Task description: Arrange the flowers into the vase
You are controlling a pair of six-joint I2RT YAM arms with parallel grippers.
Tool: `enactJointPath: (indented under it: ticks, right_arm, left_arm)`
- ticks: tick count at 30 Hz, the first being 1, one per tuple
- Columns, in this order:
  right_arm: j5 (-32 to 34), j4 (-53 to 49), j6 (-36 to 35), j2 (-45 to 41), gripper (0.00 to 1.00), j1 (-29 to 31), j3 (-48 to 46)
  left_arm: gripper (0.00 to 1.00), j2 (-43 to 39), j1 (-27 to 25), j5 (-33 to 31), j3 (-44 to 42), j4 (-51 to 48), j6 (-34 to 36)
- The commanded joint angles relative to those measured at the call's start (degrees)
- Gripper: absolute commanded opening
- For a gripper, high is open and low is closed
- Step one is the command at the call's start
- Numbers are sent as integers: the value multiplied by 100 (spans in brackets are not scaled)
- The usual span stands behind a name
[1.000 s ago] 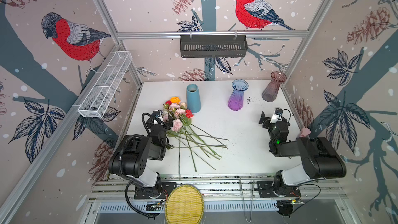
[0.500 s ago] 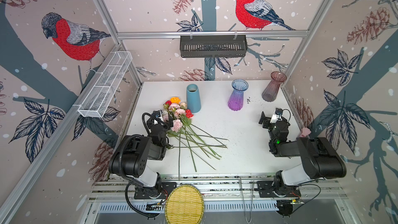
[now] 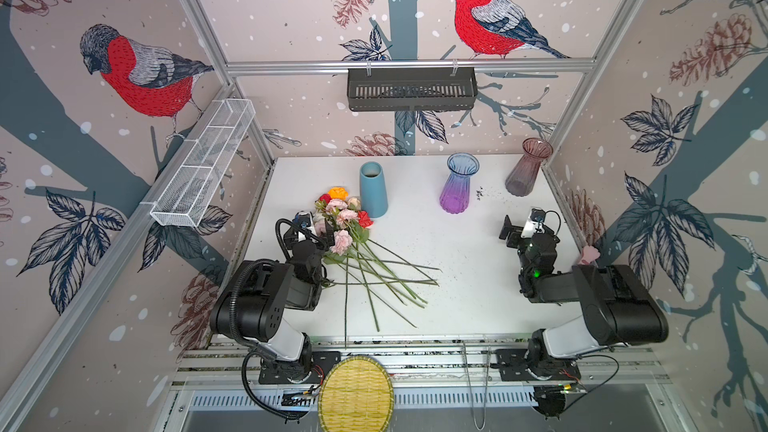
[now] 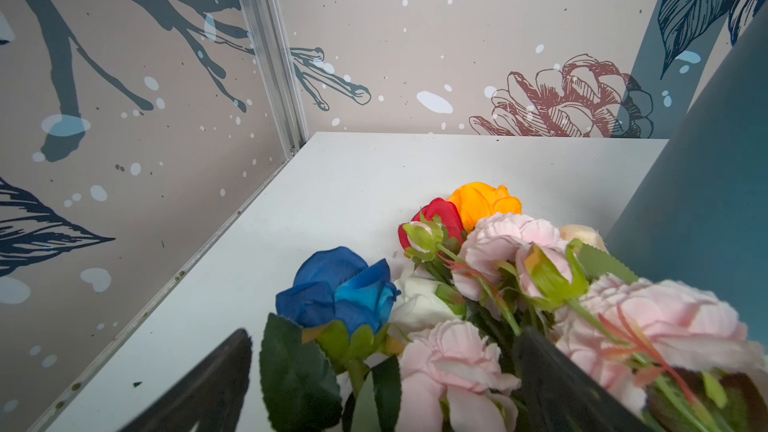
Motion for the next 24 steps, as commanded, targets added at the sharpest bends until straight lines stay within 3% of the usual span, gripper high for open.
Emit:
enactJointPath:
  ticks: [1,3,6,8,9,10,12,13,15,18,20,22,24]
  right_arm:
    - [-59,113,7,-25,99,-59,-9]
    - [-189,124,66,-43,99,-154,-30]
    - [-50,108,31,-45,99,-65,3]
    - [1137,208,54,-221,99,228,-18]
    - [1876,-264,53,-521,99,434,133]
    - [2155,-1301,113,-901,99,543,489]
    - [1928,-2952,599,-1358,99,501,1329]
    - [1799,-3747,1143,-1414,99,416,1797]
    - [1312,-5015,2166,-1414,99,65,2703]
    - [-495,-6383,2621,-1043,99,-677,3971]
    - [-525,-7362,2694,-787,99,-842,4819]
    - [-347,-7937,2826,-616,99,-921,5469]
    - [-421,-8288,3056,-466,99,-1094,5931]
  left_arm:
    - [98,9,2,-57,-26,361,26]
    - [98,13,66,-326,88,177,-160]
    - [98,-61,292,7,64,149,-306]
    - [97,-389,237,-120,-61,67,-282]
    - [97,-776,137,-490,15,-386,-288]
    - [97,-1156,-1,-1013,188,-928,-297]
    - [97,-1825,-253,-1610,511,-1652,-382]
    - [97,-2237,-352,-1469,684,-2060,-469]
    - [98,-3002,-424,-332,1060,-3054,-891]
    - [98,-3532,-808,989,1564,-4130,-1990]
    - [98,-3563,-1519,1316,1629,-4398,-2009]
    - [97,-3559,-2427,1141,1500,-4446,-1875]
    - [98,-3589,-2791,1378,1248,-4220,-1878]
